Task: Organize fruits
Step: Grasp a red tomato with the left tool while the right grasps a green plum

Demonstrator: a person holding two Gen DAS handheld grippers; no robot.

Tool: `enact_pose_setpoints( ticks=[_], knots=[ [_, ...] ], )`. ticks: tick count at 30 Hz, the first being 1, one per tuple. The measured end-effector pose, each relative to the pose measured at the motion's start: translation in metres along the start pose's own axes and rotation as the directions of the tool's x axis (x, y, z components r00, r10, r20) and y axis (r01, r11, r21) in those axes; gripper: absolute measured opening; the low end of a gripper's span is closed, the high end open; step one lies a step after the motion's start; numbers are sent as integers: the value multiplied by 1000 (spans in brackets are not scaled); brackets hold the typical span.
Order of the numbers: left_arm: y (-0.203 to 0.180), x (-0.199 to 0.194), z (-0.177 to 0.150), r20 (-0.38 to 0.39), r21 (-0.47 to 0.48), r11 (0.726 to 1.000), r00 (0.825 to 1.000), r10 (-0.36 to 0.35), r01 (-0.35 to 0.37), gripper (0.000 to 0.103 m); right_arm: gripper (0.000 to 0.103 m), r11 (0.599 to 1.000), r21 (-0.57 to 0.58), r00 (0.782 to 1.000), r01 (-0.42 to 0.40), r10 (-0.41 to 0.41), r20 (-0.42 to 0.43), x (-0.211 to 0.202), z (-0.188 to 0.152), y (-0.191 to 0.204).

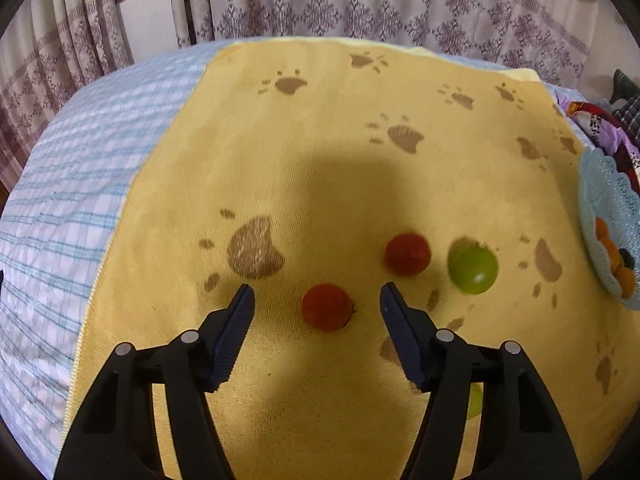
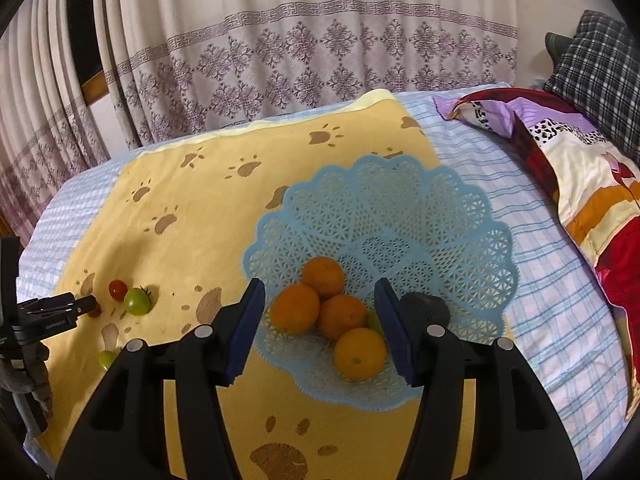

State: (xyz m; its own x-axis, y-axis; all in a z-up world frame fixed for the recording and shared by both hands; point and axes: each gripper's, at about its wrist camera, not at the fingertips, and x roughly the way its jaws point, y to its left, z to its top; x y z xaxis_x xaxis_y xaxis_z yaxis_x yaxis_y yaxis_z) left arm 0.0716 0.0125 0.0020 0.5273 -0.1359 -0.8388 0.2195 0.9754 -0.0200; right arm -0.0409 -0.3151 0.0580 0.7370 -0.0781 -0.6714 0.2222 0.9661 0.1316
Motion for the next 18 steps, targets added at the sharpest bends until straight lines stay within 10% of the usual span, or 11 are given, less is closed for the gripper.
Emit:
enact_pose_setpoints(
  ticks=[10,18],
  knots=[
    [5,18,-4,-28,-10,1000,1000,-4,4,57,59,998,-63,1000,-13,12,-11,6,-8,15],
    [5,11,-1,-12,-6,1000,1000,-19,19,33,59,982,-145,991,-122,114,-64,20,-5,64]
  ],
)
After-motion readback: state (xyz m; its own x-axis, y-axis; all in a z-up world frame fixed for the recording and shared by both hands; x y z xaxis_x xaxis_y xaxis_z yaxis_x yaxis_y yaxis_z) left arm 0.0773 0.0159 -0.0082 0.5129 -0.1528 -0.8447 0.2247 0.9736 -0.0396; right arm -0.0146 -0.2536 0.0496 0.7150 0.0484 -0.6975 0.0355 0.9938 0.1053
